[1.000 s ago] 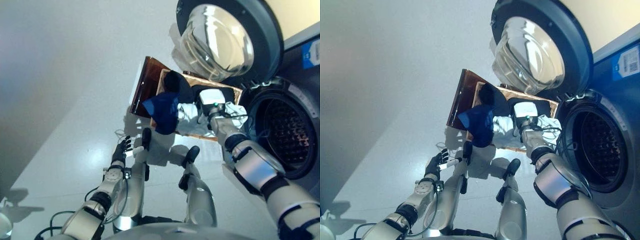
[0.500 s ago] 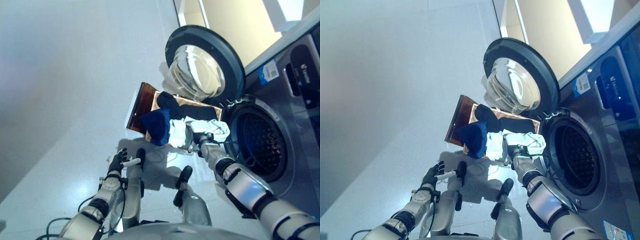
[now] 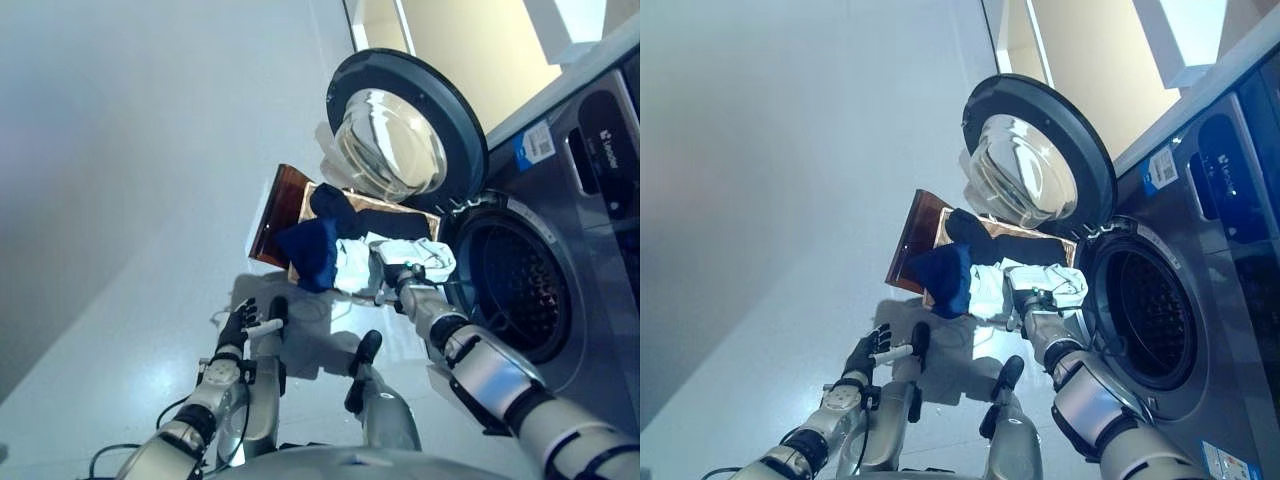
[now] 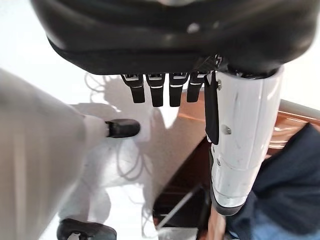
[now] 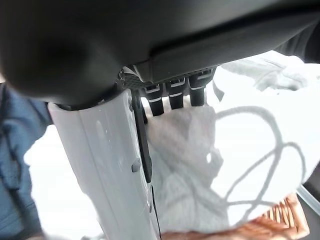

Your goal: Pick up the clothes and place them into the washing machine

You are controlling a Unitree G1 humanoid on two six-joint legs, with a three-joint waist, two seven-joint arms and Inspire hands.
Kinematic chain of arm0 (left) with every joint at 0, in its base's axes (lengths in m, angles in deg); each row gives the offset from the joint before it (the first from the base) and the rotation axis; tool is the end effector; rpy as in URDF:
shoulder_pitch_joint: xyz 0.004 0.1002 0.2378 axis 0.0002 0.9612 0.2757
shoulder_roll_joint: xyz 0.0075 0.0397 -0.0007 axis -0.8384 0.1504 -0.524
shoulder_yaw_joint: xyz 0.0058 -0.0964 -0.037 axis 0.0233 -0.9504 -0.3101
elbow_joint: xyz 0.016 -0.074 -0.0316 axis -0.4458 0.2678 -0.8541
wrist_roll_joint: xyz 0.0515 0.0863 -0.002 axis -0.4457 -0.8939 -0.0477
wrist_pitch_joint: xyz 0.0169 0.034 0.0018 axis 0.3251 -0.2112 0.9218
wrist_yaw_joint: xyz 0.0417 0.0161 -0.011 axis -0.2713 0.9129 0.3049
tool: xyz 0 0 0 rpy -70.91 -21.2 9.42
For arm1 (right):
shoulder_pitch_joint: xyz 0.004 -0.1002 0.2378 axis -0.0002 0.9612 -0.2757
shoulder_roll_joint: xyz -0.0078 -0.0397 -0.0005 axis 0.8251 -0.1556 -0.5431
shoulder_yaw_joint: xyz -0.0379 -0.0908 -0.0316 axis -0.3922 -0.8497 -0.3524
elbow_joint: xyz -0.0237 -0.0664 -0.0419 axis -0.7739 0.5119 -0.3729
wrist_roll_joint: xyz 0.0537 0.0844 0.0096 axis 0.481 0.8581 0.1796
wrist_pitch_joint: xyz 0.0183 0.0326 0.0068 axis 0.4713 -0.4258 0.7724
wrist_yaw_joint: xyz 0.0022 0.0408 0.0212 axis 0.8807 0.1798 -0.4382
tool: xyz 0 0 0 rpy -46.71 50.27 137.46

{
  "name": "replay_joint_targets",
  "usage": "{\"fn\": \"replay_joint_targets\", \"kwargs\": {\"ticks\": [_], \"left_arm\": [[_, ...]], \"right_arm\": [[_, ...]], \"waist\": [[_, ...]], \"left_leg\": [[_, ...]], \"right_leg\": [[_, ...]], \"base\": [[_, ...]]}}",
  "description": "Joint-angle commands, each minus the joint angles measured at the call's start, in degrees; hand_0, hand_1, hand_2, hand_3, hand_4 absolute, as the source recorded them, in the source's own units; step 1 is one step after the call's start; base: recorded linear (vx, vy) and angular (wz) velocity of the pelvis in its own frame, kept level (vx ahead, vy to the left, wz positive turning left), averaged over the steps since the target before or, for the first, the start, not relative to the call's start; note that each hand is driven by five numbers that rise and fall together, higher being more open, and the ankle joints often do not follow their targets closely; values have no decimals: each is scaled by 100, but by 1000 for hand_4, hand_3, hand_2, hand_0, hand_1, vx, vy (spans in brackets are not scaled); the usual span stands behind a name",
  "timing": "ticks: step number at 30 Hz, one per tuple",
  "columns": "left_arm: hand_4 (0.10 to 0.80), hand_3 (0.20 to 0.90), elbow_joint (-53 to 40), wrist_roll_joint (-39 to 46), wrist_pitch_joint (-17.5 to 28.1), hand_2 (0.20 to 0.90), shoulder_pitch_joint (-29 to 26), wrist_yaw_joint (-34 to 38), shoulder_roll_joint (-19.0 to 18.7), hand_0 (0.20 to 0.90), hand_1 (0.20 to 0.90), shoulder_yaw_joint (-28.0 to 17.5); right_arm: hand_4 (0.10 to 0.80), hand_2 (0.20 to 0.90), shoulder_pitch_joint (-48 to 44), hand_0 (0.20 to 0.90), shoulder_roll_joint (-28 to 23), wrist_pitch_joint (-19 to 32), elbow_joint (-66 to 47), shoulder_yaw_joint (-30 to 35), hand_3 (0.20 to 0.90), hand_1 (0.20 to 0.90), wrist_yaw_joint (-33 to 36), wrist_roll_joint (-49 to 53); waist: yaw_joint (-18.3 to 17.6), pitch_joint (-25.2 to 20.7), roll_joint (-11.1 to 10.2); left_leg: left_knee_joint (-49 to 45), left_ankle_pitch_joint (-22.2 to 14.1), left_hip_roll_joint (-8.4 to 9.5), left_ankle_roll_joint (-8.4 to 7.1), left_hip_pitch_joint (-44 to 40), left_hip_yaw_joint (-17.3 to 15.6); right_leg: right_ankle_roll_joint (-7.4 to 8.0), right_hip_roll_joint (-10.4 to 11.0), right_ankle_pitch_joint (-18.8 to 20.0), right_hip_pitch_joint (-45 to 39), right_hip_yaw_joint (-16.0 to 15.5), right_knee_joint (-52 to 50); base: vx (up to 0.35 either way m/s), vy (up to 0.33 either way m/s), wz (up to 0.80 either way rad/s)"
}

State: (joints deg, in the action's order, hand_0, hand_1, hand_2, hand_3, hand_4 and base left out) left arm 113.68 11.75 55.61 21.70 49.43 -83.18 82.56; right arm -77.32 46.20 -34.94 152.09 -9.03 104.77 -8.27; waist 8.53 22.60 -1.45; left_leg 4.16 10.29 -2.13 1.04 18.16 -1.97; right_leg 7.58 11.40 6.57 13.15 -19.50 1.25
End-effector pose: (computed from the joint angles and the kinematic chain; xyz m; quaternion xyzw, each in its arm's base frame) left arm 0.1811 0.1651 -0.0730 0.0717 0.3076 0.0333 0.9482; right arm 0.2945 -0.1776 0.0051 -0.7029 0.1441 0.1062 0.6883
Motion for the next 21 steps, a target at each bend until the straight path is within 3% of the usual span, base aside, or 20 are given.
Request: {"fn": "replay_joint_targets", "kwargs": {"ticks": [1,21], "left_arm": [[800,900,-312,65,217,900,29,46,-55,900,900,112],[800,900,-1452,497,345,900,-117,83,-310,900,900,308]], "right_arm": [[800,900,-831,900,-577,-189,4,-87,900,900,341,-161],[800,900,-1937,900,-1196,-436,612,-225,900,900,456,-167]], "waist": [[28,318,92],[163,674,415]], "left_leg": [[84,-37,-65,-484,140,99],[84,221,87,-544,1146,321]], "right_leg": [[202,472,470,324,151,-362],[237,519,639,1124,91,-376]], "base": [[-35,13,1],[-30,8,4]]}}
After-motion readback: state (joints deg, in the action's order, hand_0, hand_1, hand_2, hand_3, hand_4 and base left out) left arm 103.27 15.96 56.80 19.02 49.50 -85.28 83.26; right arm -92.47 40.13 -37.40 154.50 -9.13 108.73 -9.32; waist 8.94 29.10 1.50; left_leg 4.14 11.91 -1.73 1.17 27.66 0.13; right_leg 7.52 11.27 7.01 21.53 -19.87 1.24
